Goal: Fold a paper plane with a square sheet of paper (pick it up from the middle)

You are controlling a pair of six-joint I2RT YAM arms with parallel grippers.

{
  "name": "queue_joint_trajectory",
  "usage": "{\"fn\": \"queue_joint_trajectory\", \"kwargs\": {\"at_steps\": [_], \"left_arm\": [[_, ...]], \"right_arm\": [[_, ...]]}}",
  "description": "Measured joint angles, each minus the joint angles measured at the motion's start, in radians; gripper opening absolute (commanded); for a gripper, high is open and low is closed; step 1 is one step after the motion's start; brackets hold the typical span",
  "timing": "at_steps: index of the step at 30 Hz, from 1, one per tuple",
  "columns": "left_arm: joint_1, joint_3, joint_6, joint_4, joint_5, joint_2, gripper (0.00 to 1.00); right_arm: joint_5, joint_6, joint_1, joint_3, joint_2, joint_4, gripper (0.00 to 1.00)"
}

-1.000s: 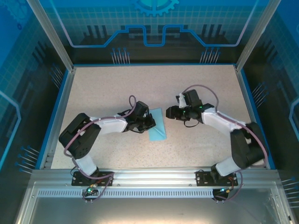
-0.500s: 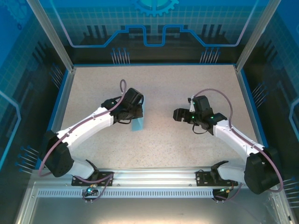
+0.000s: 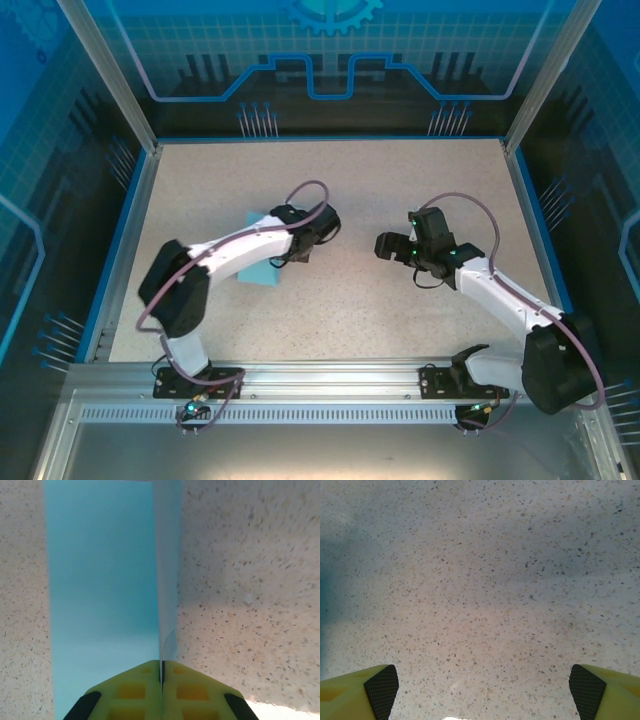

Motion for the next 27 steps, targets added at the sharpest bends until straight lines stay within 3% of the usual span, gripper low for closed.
{"fn": "queue_joint_trajectory", "kwargs": {"at_steps": [8, 16, 27], "left_arm": [[-0.087, 0.148, -0.04, -0.035, -0.023, 0.232, 0.1], [-0.103, 0.173, -0.044, 0.019, 0.077, 0.277, 0.22], [-0.103, 0.178, -0.049, 0.094, 0.233, 0.276, 0.48]], "right_arm": [[0.001, 0.069, -0.045, -0.038, -0.006, -0.011, 0.92], [0.007, 0.133, -0.099, -0.103, -0.063, -0.021, 0.92], [-0.029, 0.131, -0.11, -0.106, -0.068, -0.02, 0.92]]}}
